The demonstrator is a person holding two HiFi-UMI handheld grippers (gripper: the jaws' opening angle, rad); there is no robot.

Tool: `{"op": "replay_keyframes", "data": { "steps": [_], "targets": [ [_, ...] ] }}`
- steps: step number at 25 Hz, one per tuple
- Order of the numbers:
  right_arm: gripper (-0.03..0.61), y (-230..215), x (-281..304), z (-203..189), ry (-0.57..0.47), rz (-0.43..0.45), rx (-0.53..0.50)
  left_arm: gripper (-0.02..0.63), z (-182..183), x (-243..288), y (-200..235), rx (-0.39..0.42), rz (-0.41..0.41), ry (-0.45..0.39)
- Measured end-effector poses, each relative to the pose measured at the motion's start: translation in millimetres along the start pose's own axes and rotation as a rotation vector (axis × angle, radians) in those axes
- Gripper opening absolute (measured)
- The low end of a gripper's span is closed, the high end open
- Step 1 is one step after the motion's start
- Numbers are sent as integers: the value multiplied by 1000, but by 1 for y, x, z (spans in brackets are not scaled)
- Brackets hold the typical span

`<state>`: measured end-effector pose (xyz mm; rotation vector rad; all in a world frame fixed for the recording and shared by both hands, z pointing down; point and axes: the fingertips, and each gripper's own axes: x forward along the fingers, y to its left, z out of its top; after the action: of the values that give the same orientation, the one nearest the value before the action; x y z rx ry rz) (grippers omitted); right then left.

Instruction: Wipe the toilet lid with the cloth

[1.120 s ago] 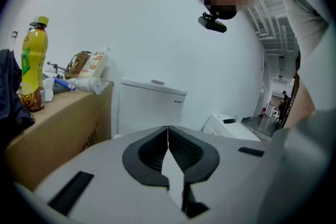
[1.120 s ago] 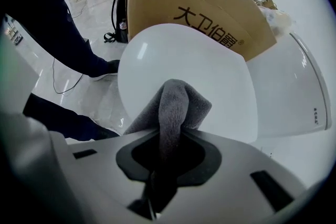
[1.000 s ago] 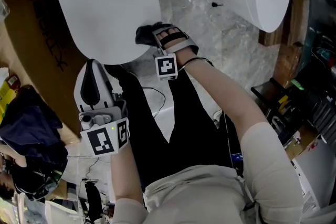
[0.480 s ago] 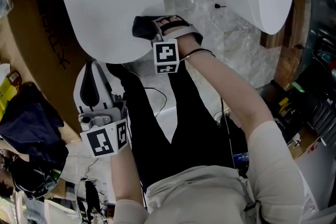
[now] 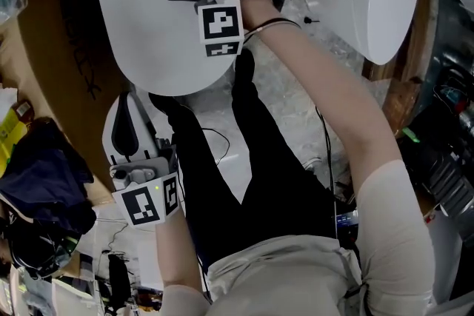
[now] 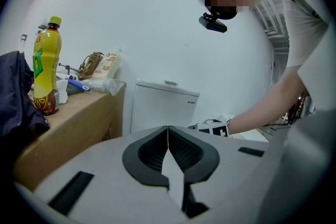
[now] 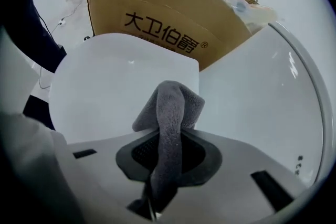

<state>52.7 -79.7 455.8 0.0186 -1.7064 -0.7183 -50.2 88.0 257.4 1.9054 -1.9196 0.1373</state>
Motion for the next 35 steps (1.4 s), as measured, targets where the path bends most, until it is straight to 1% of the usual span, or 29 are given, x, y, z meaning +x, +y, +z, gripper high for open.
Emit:
{"op": "replay_keyframes", "data": {
  "steps": [4, 7, 11, 14, 17, 19, 24, 29, 33, 35],
  "targets": [
    [71, -37, 22, 3, 6, -85, -54, 15, -1, 5, 8, -15, 28, 7],
    [71, -51, 37, 7, 6, -105, -77, 15, 1, 8, 9, -20, 39, 15],
    [71, -59, 63, 5, 35, -116, -117, 15, 1, 9, 13, -21, 51, 17],
    [71, -57, 79, -1, 60, -121, -120, 15, -1, 9, 19, -28, 67, 19],
    [69, -56, 80, -2, 65, -136, -121, 15, -4, 10, 23, -37, 78, 20],
    [69, -50, 79, 0, 64, -118, -125, 15, -6, 10, 22, -40, 74, 23],
    [69, -23, 72, 4, 80, -63, -171, 15, -2, 16, 12, -36, 33, 15],
    [69, 4, 63, 8, 79, -32, -153, 15, 2, 15, 15, -29, 28, 7],
    [69, 37, 51, 13, 64, -6, -150, 15, 0, 10, 19, -21, 26, 12],
    [69, 55, 45, 14, 65, 22, -149, 15, -3, 7, 20, -21, 25, 11]
  ]
}}
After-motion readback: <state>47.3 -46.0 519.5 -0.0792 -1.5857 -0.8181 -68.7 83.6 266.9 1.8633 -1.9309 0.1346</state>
